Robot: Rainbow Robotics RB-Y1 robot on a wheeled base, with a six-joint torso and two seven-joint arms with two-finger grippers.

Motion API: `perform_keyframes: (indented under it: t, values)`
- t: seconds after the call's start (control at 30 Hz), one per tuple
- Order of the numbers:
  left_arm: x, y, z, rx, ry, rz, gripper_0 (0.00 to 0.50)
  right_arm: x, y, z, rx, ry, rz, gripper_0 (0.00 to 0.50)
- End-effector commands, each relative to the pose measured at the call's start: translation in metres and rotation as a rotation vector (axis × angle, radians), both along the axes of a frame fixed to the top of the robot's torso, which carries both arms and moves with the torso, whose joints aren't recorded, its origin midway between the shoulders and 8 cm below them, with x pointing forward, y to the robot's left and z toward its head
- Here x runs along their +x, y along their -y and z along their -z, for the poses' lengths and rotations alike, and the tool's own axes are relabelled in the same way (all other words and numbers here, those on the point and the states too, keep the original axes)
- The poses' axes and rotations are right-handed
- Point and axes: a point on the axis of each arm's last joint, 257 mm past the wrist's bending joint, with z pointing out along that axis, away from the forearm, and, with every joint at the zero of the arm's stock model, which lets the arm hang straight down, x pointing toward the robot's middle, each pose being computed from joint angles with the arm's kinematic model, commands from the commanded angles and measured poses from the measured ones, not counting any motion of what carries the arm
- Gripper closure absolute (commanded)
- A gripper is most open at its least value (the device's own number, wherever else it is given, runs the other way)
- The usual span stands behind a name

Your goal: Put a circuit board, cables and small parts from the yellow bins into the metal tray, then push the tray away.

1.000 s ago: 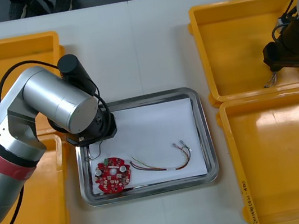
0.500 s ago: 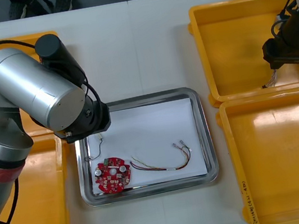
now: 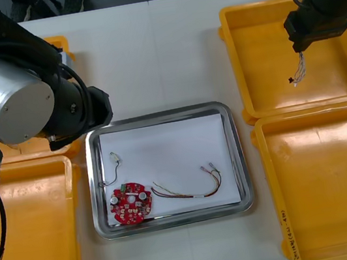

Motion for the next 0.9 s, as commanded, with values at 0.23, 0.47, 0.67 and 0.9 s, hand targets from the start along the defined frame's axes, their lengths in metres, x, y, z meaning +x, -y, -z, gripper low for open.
perform_keyframes:
  t: [0.23,0.47,0.67,0.9]
  values:
    - [0.021,-0.020,-0.073,-0.012,0.109,0.046,0.000,-0.019,-0.053,-0.062,-0.042,0.067,-0.260,0.500]
    - [0.036,-0.047,-0.097,-0.007,0.096,0.023,0.000,-0.046,-0.092,-0.067,-0.032,0.045,-0.427,0.500]
    - [0.045,-0.069,-0.104,0.018,0.059,0.013,0.000,-0.065,-0.126,-0.070,-0.072,0.056,-0.576,0.500]
    - [0.053,-0.101,-0.107,0.063,0.033,0.043,0.000,-0.080,-0.171,-0.061,-0.121,0.089,-0.806,0.500]
